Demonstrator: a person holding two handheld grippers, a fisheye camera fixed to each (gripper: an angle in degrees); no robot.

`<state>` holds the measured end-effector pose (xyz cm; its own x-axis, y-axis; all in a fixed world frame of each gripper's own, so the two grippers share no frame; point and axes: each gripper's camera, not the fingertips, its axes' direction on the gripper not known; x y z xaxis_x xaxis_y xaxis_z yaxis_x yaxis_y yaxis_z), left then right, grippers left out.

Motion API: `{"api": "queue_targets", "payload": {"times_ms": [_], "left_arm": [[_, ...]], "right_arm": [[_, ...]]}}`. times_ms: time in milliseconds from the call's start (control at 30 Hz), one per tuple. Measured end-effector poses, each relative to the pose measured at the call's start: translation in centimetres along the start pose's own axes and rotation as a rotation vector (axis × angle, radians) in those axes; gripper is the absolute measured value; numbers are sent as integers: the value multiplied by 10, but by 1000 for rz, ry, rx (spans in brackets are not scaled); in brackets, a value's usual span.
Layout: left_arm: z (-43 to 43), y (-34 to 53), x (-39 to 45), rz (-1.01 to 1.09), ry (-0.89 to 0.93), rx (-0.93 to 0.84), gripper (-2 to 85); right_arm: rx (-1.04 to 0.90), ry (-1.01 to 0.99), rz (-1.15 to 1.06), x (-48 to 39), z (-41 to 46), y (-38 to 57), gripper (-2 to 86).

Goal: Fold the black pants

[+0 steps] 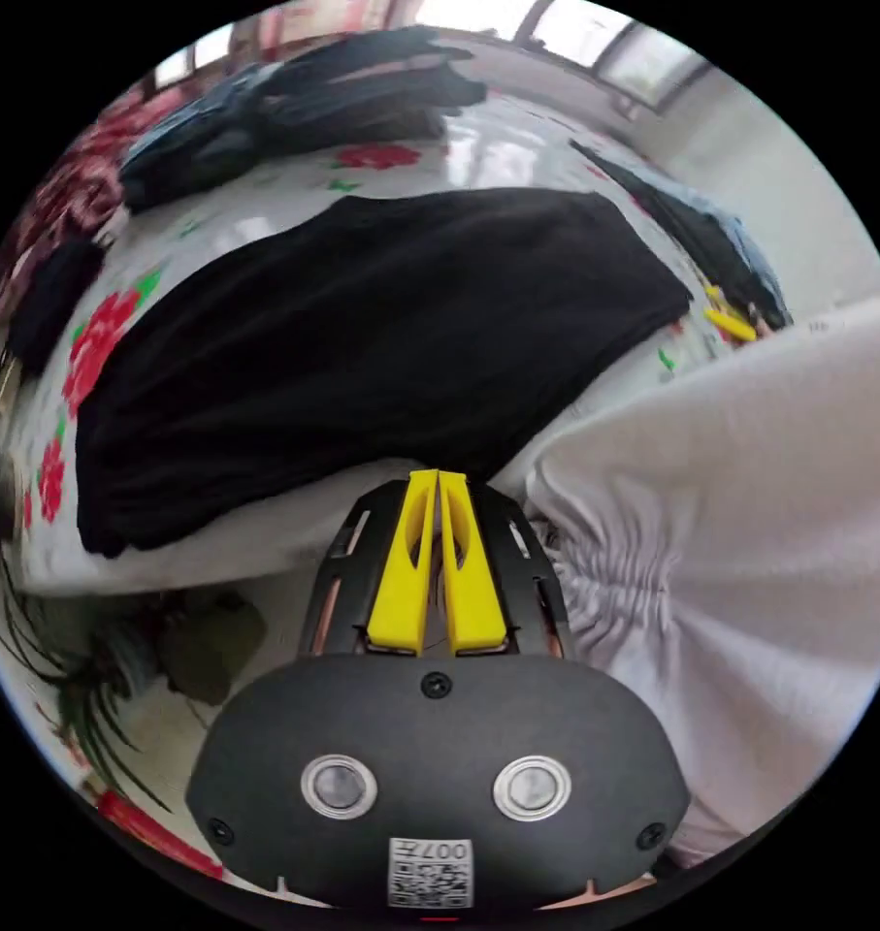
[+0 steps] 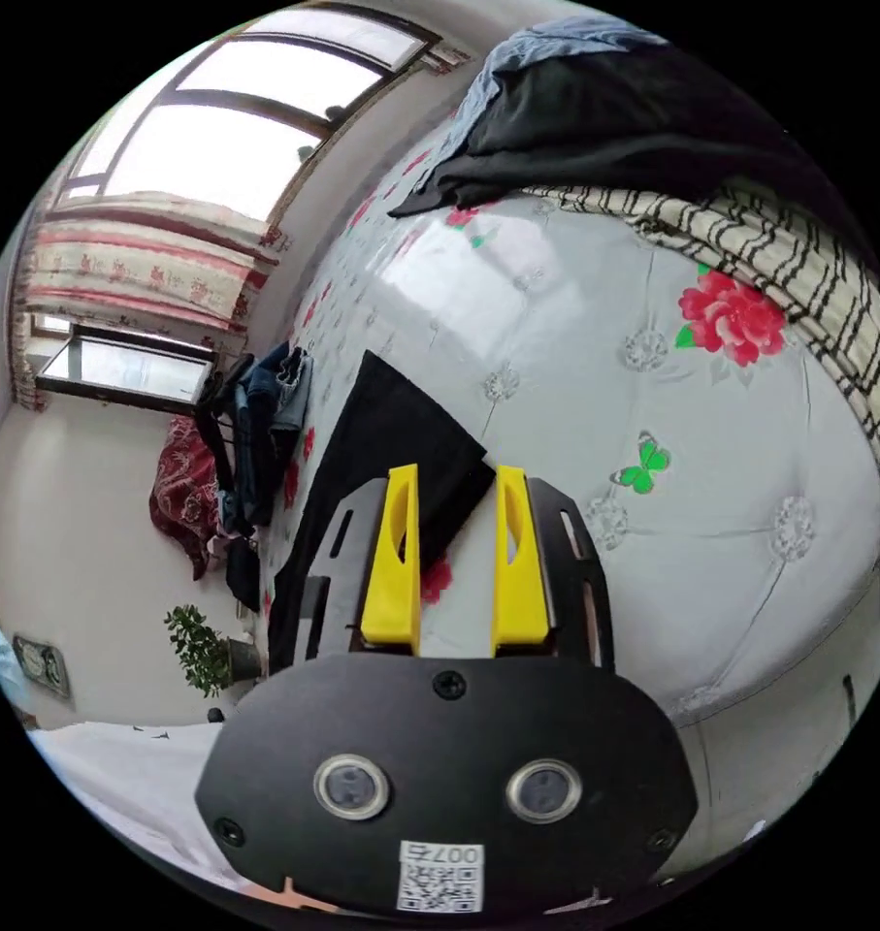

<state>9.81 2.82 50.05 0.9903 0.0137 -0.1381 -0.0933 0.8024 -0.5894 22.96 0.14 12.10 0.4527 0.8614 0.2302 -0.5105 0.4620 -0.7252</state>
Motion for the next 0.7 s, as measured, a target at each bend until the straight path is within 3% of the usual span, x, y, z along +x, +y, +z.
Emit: {"api": "queue_targets", "payload": {"times_ms": [200,367,433,533,700], "left_arm": [[-13,76,-112,-741,183,338,46],[-10,121,-156,-983,227,534,88],[-6,131,-170,-1036,249,573,102],[0,142,-190,-1084,261,622,111],[20,154,-211,-1117,350,618,112]], "right_arm": [[83,-133,144,16,32,18,70],[58,-109,181,1,47,-8,22],[49,-124,103,-24,46,-23,11],[13,-191,-160,-103,44,-42,3],[-260,-252,-917,-310,72,-1,-1]]}}
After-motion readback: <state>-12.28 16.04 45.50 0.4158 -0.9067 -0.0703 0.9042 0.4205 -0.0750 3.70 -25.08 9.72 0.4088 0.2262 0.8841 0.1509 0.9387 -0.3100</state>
